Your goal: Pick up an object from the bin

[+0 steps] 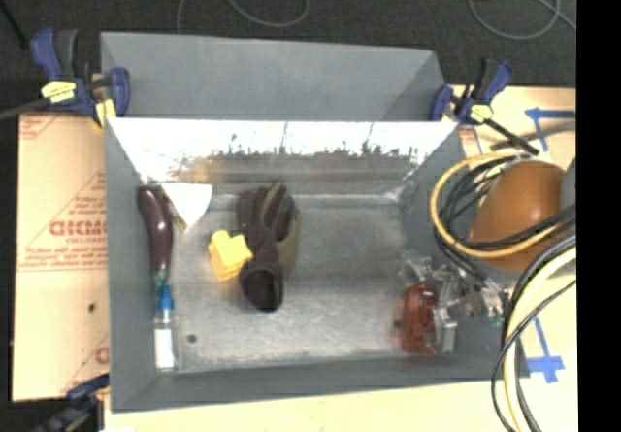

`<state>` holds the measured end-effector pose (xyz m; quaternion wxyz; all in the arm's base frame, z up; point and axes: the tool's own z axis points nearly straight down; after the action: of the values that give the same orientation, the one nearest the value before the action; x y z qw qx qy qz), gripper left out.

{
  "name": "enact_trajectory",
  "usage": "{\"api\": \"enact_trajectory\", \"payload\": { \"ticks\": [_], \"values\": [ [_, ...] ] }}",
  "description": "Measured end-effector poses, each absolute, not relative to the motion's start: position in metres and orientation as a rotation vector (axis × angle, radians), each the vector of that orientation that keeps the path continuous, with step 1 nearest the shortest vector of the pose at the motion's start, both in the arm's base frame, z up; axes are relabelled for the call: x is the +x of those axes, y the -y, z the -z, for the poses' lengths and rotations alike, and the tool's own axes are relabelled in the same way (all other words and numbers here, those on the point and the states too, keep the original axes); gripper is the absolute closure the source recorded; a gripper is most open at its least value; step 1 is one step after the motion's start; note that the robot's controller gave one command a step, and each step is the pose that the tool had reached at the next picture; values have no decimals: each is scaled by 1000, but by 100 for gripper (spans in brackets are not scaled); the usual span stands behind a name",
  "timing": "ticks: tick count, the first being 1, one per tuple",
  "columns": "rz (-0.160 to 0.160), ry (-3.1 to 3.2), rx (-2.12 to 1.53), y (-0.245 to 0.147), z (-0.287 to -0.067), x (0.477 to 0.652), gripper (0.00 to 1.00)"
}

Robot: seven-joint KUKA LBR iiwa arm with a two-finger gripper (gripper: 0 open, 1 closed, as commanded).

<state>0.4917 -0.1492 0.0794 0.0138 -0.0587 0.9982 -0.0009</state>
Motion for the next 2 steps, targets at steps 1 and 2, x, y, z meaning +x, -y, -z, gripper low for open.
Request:
{"api": "enact_trajectory", "payload": {
  "ticks": [1,2],
  "values": [
    [25,-3113,-235,159,-67,494,100],
    [23,-3111,-258,159,-68,493,100]
  ]
}}
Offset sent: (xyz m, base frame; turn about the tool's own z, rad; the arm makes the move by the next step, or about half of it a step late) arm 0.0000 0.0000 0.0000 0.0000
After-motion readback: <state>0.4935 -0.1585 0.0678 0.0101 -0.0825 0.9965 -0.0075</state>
